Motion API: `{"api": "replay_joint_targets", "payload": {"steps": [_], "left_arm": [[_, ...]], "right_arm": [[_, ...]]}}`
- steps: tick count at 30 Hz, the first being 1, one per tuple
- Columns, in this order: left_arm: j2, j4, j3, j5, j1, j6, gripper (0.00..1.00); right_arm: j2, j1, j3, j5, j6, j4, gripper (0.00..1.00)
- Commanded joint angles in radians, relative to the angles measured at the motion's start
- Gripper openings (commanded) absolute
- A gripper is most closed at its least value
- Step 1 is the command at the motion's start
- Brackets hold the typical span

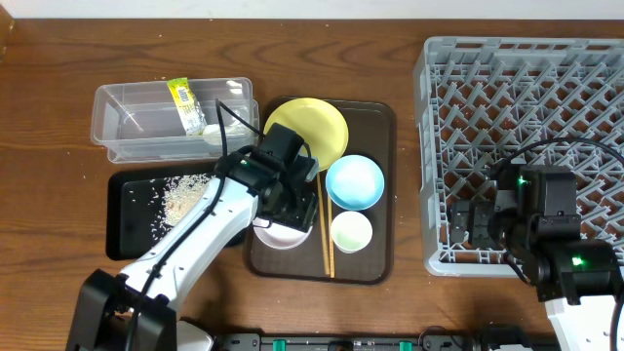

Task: Sort waste into correct bins and load items into the dishwasher rack
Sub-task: 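Return the empty pink bowl to the brown tray, then grasp the white cup with the left gripper and lift it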

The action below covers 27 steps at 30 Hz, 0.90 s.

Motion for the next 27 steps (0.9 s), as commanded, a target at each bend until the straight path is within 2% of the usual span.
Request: {"api": "replay_joint_targets", "payload": {"steps": [1, 11, 18, 20, 22, 23, 27], "left_arm": [[-0.018, 0.008, 0.026, 0.085, -0.026, -0.005, 0.60], [-0.007, 0.078, 0.002, 0.066, -0.153, -0.006, 0.60], [0.061, 0.095, -0.001, 0.047, -0.202, -0.020, 0.59], [0.085, 0.111, -0.001, 0.047, -0.208, -0.028, 0.52], [0.100, 0.129, -0.001, 0.047, -0.210, -0.028, 0.36], [0.103, 0.137, -0.001, 0.047, -0.210, -0.032, 0.32], [0.105, 0.151, -0.001, 0.047, -0.210, -0.051, 0.22]], "right_arm": [[0.000, 0.018, 0.019, -0.004, 0.011, 0.000, 0.99], [0.000, 0.018, 0.019, -0.004, 0.011, -0.002, 0.99], [0.000, 0.018, 0.019, -0.004, 0.011, -0.005, 0.99], [0.000, 0.018, 0.019, -0.004, 0.011, -0.005, 0.99], [0.000, 0.018, 0.019, -0.004, 0.011, -0.006, 0.99], [0.000, 0.018, 0.019, -0.004, 0.011, -0.008, 0.99], [0.000, 0.018, 0.019, -0.004, 0.011, -0.016, 0.99]]}}
